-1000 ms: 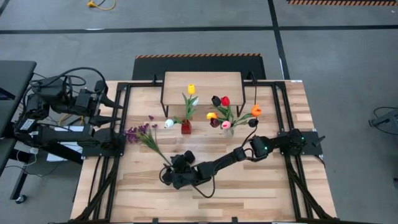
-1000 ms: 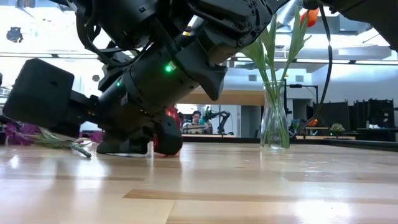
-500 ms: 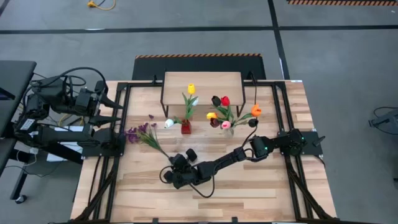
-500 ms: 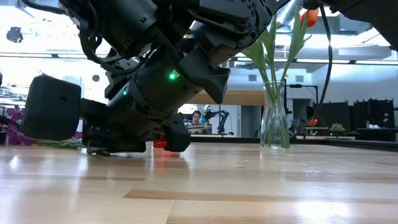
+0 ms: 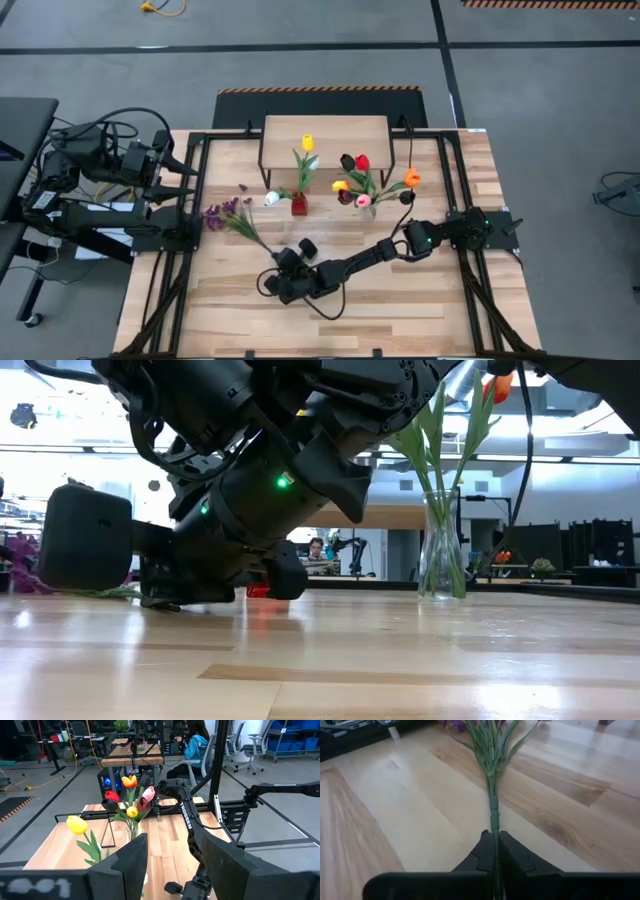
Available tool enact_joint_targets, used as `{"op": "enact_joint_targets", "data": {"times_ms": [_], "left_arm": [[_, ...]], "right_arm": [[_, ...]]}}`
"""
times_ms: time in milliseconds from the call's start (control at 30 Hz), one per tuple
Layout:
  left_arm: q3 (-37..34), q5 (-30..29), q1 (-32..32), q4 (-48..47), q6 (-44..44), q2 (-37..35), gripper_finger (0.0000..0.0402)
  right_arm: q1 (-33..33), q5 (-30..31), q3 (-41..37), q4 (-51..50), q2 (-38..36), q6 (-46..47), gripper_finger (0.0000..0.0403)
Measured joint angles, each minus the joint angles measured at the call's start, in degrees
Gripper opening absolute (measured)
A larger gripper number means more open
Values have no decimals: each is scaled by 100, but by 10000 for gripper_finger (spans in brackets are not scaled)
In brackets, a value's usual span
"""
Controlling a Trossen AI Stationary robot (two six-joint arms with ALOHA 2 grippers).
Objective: Pick and place flowers into a vace then onto a shelf
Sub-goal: Put the purple flower into the red vase
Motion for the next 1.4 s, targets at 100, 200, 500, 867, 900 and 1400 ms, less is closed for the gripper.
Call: {"op": "enact_joint_targets", "data": {"times_ms": [100,200,500,867,900,1400], "left_arm": [[0,8,0,0,-64,0,174],[0,13,2,0,-129,0,174],[0,11,1,-2,-133,1,174],[0,-22,1,2,-87,2,174],[0,-22,2,2,-83,2,174],[0,-20,2,37,444,2,174]], "right_arm": [[113,233,-40,-106,-108,-202,4],[236,400,-79,-327,-344,-469,3],[697,327,-92,-983,-1379,-1702,1],[1174,529,-83,-1422,-1977,-2614,1],[1215,512,-83,-1424,-2019,-2768,1],[2209,1663,-79,591,-3088,-6793,1]]}}
